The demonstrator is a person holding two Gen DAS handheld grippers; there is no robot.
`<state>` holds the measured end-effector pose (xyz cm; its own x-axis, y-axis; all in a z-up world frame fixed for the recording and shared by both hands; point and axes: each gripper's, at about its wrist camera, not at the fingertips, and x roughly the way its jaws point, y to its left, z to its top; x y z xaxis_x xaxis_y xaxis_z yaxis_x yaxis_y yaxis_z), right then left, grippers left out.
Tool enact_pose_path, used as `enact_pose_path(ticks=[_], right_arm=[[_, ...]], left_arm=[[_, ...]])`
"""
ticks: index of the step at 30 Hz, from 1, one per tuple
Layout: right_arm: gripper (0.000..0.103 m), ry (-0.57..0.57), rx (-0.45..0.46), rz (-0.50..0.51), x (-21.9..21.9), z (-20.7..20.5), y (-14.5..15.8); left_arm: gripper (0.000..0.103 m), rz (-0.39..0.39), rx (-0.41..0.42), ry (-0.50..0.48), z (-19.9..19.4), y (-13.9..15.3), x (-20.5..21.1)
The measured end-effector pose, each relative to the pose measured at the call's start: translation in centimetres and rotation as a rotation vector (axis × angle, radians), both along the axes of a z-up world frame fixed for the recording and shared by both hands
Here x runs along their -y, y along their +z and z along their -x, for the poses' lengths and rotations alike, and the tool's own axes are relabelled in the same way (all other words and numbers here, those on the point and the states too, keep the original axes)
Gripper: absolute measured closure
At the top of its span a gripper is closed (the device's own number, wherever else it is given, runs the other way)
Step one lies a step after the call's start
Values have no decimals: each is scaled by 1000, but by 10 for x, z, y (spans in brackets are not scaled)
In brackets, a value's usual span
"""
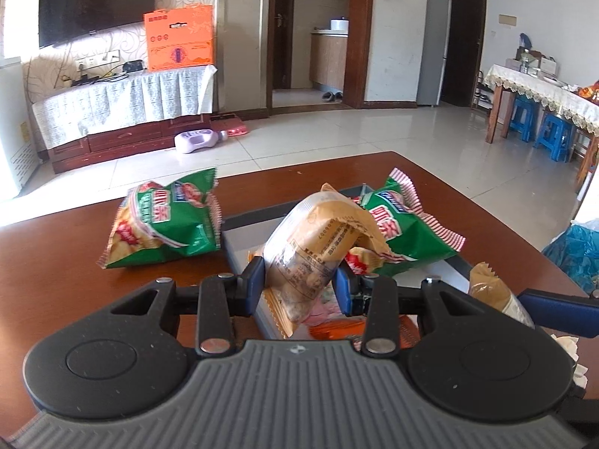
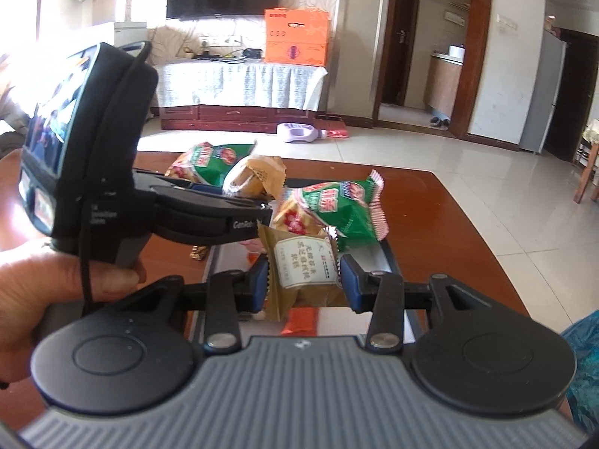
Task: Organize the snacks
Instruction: 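Carry the cookie bag and gold pastry packet over the dark box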
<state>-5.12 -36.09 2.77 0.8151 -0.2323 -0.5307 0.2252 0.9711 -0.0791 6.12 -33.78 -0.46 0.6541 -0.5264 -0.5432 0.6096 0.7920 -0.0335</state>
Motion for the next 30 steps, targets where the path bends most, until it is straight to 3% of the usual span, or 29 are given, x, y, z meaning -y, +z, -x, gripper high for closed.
enact_pose_path(ticks=[5,21,24,26,30], right_arm=[[60,-51,-21,-12,13,-6,-7],[60,-103,-96,-46,28,-15,-30],[59,-109,-109,-50,29,-16,-31],[59,-121,-110,-46,28,-16,-30],[57,-138,-103,-52,29,-14,-30]], left_arm=[[59,-8,-30,-26,-6,-9,12],[57,-45,-10,-57,-13,-25,38],[47,-60,-1,-58,-11,-26,39],[25,-63,10,-44,-10,-24,37],[19,-57,17,-44,-10,-21,31]])
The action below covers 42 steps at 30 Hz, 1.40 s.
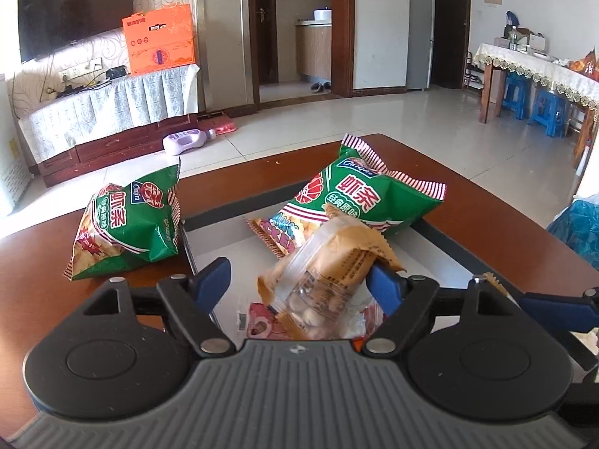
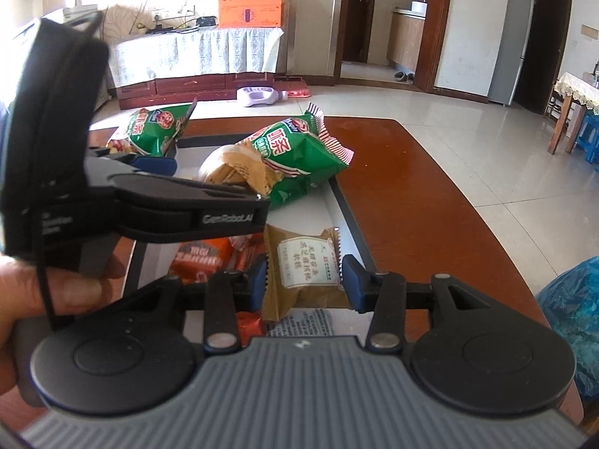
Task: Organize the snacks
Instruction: 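Carry the cookie bag and gold pastry packet over the dark box, then open both tools to drop the cookie bag and pastry packet into the box, then move the left tool to the green prawn-cracker bag and grasp it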
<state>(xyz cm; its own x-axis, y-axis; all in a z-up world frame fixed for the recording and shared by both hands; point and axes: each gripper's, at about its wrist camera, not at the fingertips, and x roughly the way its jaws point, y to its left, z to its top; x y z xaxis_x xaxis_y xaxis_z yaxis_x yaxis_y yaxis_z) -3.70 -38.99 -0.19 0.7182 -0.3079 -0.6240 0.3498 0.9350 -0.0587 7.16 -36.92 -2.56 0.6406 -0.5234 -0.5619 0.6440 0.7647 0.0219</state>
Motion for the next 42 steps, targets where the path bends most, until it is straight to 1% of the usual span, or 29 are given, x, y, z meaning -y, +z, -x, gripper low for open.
enact_pose_path(ticks=[5,8,10,12,15,22,28,33,39,42], right_arm=[[55,8,10,9,-5,1,3],[50,14,34,26,-8,3,8],[44,17,53,48,-12,6,12],[43,21,59,62,-14,6,14],[43,32,75,63,-17,7,16],[43,60,121,71,-29,8,22],[43,68,109,86,-37,6,19],[43,61,121,86,-39,7,19],[43,105,149,83,-51,9,21],[43,132,148,83,-57,7,20]], left_arm=[[16,4,1,3,3,2,-8],[15,10,1,3,4,5,-13],[15,10,5,5,5,8,-17],[15,16,-1,11,4,10,-23],[15,30,-6,19,4,13,-33],[13,48,13,37,5,24,-56],[12,58,15,58,3,31,-74],[12,58,22,83,0,33,-88],[11,58,27,153,-24,31,-110],[10,41,53,181,-40,29,-115]])
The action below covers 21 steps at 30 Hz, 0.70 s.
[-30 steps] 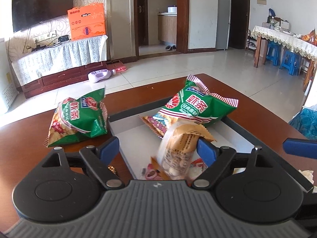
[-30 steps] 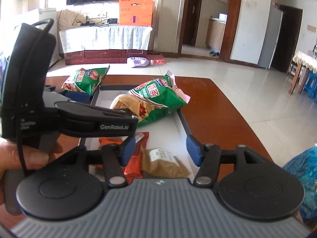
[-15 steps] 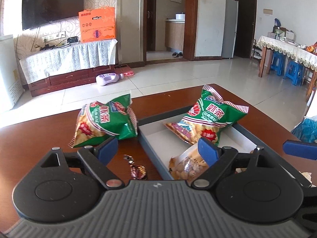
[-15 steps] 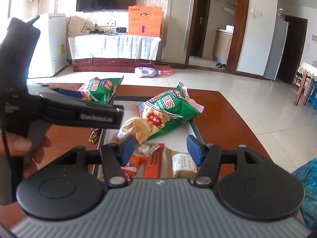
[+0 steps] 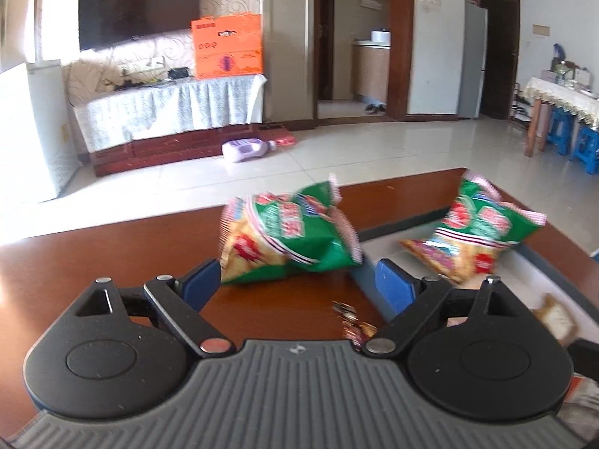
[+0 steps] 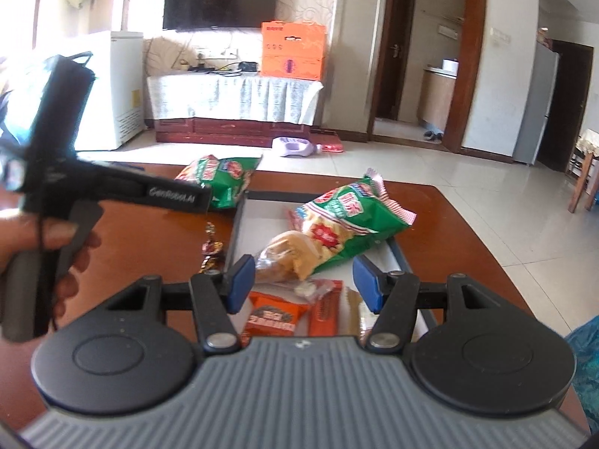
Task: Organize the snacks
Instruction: 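Move the left tool to the green prawn-cracker bag and grasp it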
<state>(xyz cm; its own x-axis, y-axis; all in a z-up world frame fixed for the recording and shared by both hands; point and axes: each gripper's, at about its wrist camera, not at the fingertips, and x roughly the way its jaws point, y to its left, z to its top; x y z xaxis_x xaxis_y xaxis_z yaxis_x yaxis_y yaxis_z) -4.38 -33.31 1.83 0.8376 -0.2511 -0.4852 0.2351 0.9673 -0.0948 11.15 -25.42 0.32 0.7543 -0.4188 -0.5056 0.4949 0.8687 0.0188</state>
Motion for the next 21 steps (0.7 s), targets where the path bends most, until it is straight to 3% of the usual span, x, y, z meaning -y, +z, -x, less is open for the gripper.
enact_pose_path(ticks=[5,9,12,14,18,21], right_arm=[[43,19,1,-10,-4,-5,0],[43,29,-1,-16,-5,-9,-2],[43,36,3,-10,-6,-12,-3],[43,40,22,-6,-7,-13,-3],[43,51,78,-10,-9,-15,-2],[44,76,92,-21,-15,-21,-3]], left_arm=[[9,27,19,10,-43,2,9],[8,-6,49,-12,-82,3,37],[8,2,-18,0,-117,-6,51],[8,-38,-72,5,-134,-19,58],[8,-110,-53,-3,-132,-30,60],[6,-132,-84,5,-127,-39,50]])
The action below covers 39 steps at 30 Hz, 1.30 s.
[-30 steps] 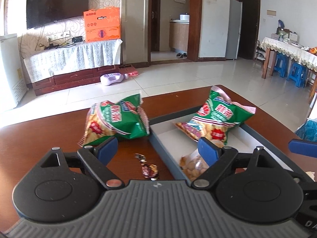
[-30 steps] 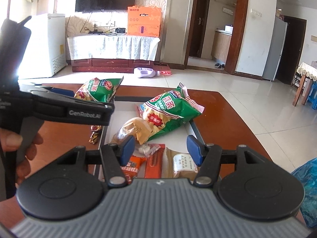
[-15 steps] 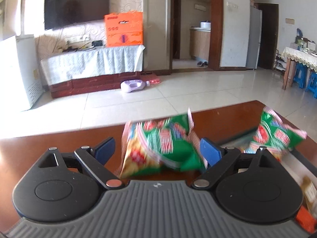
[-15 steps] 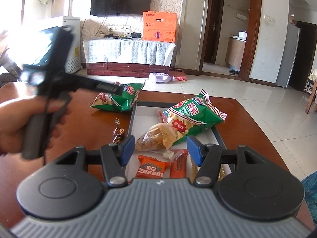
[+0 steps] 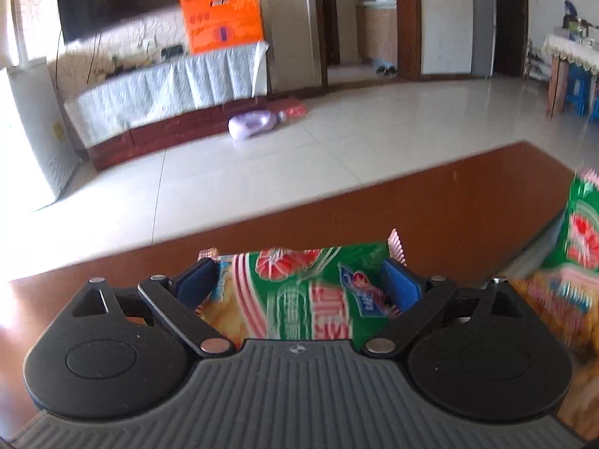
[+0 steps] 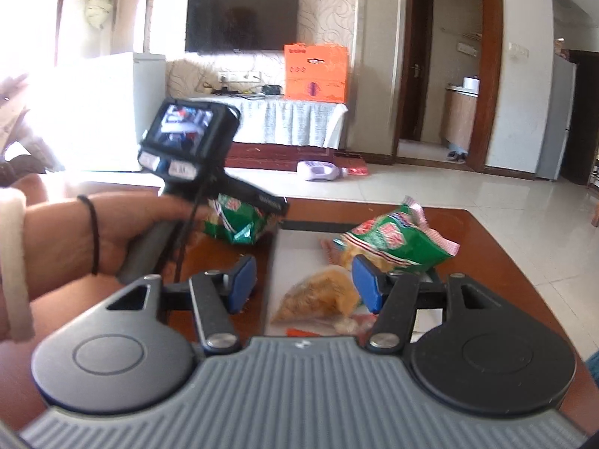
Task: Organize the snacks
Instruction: 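Move the left tool to the green prawn-cracker bag and grasp it, then grasp the brown-wrapped chocolate candy with the right tool while the left tool holds the green bag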
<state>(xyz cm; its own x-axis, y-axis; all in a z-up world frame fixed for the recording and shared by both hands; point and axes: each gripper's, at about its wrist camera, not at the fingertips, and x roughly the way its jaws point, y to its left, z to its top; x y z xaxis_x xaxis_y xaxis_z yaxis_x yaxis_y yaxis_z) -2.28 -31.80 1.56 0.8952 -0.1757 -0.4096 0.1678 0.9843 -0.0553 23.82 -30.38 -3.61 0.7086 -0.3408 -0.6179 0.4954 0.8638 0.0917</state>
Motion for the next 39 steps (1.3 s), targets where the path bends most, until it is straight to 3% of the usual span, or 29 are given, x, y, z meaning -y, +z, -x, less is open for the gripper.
enact_pose_path(ticks=[12,18,23,28,32,39], right_arm=[[58,91,-130,-23,-52,-61,-26],[58,-29,-207,-67,-53,-99,-48],[62,-90,-216,-53,-53,-118,-58],[62,-102,-226,14,-59,-126,-63],[62,-67,-233,60,-65,-129,-66],[67,-14,-239,19,-60,-113,-62]], left_arm=[[4,17,-29,47,73,-8,-136],[4,52,-26,8,114,-10,-186],[4,107,-27,-13,125,-11,-205],[4,109,-32,-39,129,-8,-209],[4,101,-17,-24,132,-3,-211],[4,88,-23,-24,138,1,-204]])
